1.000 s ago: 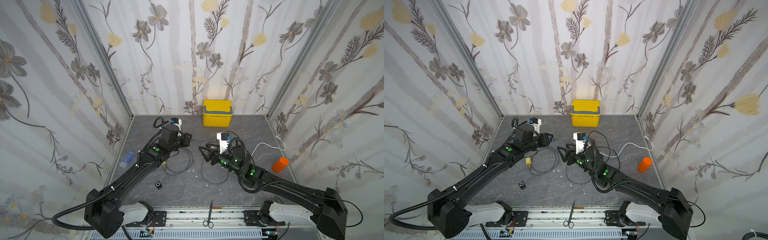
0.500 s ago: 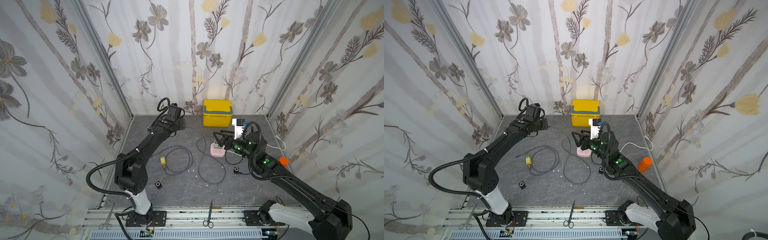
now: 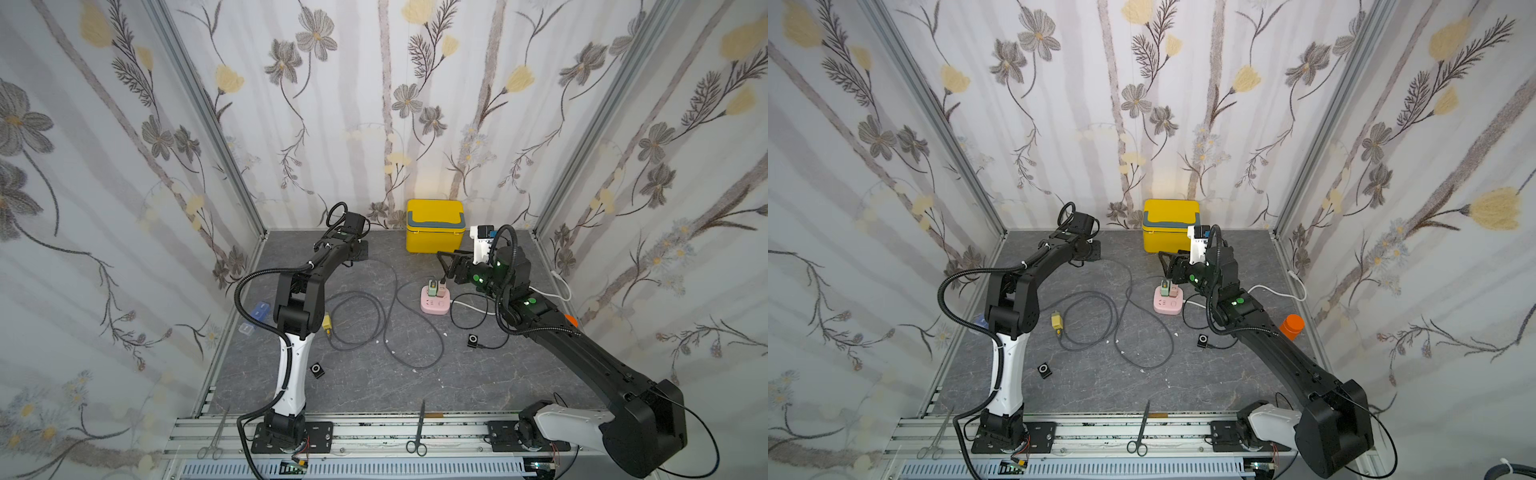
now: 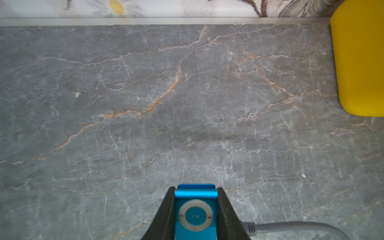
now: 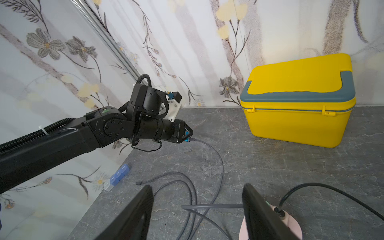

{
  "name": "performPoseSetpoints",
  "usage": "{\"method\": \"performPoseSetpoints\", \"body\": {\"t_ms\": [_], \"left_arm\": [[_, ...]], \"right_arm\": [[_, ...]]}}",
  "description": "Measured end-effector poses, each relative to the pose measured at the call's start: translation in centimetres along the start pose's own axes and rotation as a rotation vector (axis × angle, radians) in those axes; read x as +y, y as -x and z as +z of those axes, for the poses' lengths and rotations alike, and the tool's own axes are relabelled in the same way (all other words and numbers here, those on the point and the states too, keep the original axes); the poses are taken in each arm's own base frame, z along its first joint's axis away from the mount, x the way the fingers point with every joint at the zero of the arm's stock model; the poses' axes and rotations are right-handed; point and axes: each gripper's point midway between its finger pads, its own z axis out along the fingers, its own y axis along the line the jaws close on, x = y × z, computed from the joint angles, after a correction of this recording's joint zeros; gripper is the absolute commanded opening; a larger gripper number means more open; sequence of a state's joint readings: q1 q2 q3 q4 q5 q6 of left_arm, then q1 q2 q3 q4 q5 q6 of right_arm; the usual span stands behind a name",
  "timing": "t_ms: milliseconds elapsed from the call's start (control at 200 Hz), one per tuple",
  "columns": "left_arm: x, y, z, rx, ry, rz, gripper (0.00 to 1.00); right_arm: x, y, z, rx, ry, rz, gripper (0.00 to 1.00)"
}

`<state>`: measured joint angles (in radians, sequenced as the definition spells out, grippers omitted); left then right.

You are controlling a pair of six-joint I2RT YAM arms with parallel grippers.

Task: Charge mp3
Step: Place the MP3 player at the center of the board.

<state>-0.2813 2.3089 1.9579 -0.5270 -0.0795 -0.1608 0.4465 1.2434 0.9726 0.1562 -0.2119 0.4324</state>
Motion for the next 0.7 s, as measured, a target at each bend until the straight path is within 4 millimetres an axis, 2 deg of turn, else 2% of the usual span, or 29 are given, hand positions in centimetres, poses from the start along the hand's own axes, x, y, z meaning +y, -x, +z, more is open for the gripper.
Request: {"method": "performPoseSetpoints", "body": {"t_ms": [130,240,340,550,639,699], "left_arm": [[1.3,-1.5,2.1,0.05,0.02,-0.039,0.1],[1.4,-2.7,3.5,0.083,0.019,-0.06,0.11],[1.4,-3.1,4.1,0.094,0.019,-0.062,0.18],[1.4,-3.2,3.8,0.098,0.018,-0.071,0.45],[1.5,-3.8,2.4,0.12,0.015,-0.076,0.55],[1.6,-3.9,0.6,0.119,0.006,-0.076,0.6]], "right_arm": [[-0.6,-0.6,0.7,0.021,-0.008,-0.001,0.68],[-0.7,-1.1,1.1,0.039,0.0,0.002,0.67],[-0.7,-1.4,1.3,0.05,0.007,0.004,0.67],[-0.3,-2.0,1.7,0.076,0.041,0.001,0.67],[-0.1,-2.4,1.8,0.088,0.059,0.003,0.67],[0.0,-2.7,1.9,0.096,0.064,0.012,0.67]]}}
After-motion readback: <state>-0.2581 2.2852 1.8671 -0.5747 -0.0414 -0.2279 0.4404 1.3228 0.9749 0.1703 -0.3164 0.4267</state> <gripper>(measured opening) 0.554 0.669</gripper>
